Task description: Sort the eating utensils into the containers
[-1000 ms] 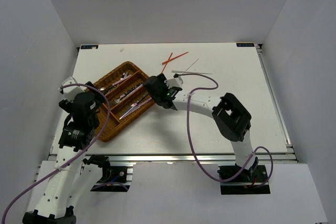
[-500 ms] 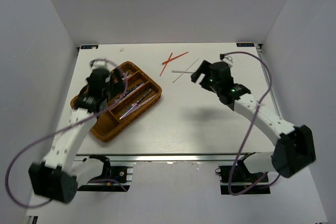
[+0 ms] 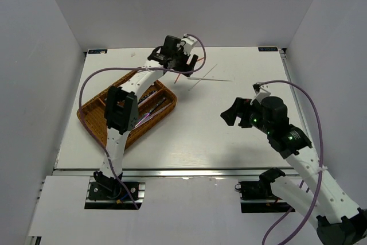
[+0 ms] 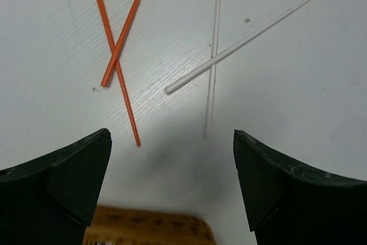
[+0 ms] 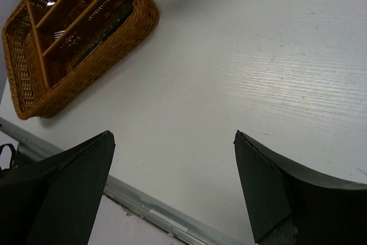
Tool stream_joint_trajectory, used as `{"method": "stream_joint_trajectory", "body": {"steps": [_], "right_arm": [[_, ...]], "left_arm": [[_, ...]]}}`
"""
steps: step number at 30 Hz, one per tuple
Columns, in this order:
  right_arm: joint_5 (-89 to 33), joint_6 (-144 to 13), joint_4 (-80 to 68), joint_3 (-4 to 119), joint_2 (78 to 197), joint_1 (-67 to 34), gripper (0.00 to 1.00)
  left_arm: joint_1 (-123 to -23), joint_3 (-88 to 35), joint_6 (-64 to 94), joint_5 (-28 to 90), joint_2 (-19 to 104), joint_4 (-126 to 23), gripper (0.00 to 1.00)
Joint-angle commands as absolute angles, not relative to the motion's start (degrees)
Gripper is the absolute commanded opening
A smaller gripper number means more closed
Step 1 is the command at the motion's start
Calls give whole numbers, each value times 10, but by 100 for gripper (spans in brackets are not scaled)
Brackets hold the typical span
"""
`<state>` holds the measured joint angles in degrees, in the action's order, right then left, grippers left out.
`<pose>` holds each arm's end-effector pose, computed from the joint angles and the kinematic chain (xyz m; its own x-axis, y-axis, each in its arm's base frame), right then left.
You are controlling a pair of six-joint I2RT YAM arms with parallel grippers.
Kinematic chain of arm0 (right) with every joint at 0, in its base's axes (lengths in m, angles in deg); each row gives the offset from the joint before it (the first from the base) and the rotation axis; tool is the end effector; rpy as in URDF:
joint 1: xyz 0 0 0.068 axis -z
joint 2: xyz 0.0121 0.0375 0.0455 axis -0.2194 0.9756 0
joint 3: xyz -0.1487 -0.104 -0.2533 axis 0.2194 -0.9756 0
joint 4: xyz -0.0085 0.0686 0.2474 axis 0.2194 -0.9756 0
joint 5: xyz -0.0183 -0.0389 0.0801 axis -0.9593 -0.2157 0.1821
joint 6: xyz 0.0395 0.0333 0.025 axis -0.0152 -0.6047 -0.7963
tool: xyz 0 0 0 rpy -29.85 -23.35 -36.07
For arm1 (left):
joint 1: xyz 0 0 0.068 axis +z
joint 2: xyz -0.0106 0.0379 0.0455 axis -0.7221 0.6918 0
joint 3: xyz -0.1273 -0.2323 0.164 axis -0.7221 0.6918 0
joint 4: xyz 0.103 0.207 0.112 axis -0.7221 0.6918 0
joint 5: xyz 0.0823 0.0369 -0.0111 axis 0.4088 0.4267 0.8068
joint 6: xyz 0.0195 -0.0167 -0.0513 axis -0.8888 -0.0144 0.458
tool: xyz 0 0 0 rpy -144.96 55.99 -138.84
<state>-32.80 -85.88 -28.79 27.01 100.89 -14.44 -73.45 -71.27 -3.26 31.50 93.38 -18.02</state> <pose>0.1307 0.0693 0.3434 -0.5409 0.2397 -0.8062 -0.2822 0.8512 0.4424 0.4711 -0.2484 0.3059 -0.5055 0.3943 -0.7675 0.6094 0.7929 0.0059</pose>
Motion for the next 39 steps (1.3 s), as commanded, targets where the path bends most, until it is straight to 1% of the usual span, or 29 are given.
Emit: {"method": "stream_joint_trajectory", "body": {"steps": [1,3,8,9,10,12,13,18,22,25,30,39], "right_arm": [[-288,-833,-319,256,967,-143,89],[-284,-826,-330,250,955,-142,89],[-277,-813,-344,247,937,-142,89],[-276,-811,-345,246,936,-143,89],[-276,-806,-345,246,932,-142,89],[-276,-802,-348,246,930,-142,89],[-276,-801,-348,247,929,-143,89],[-257,-803,-347,246,925,-143,89],[-243,-807,-341,241,918,-143,89],[-245,-806,-341,238,916,-143,89],[-250,-804,-340,238,922,-143,89],[-241,-806,-331,234,934,-142,89]], "left_arm": [[-730,-743,-95,257,963,-254,94],[-730,-744,-101,215,990,-296,93],[-730,-769,-109,157,1037,-315,90],[-730,-780,-110,154,1051,-312,88],[-729,-785,-114,149,1059,-307,84],[-730,-793,-118,148,1069,-300,81],[-730,-793,-125,145,1074,-299,76],[-729,-770,-146,173,1075,-320,75],[-729,-820,-172,173,1113,-284,71],[-729,-853,-182,171,1139,-267,66],[-729,-867,-204,158,1152,-236,65],[-729,-868,-207,148,1167,-243,65]]}}
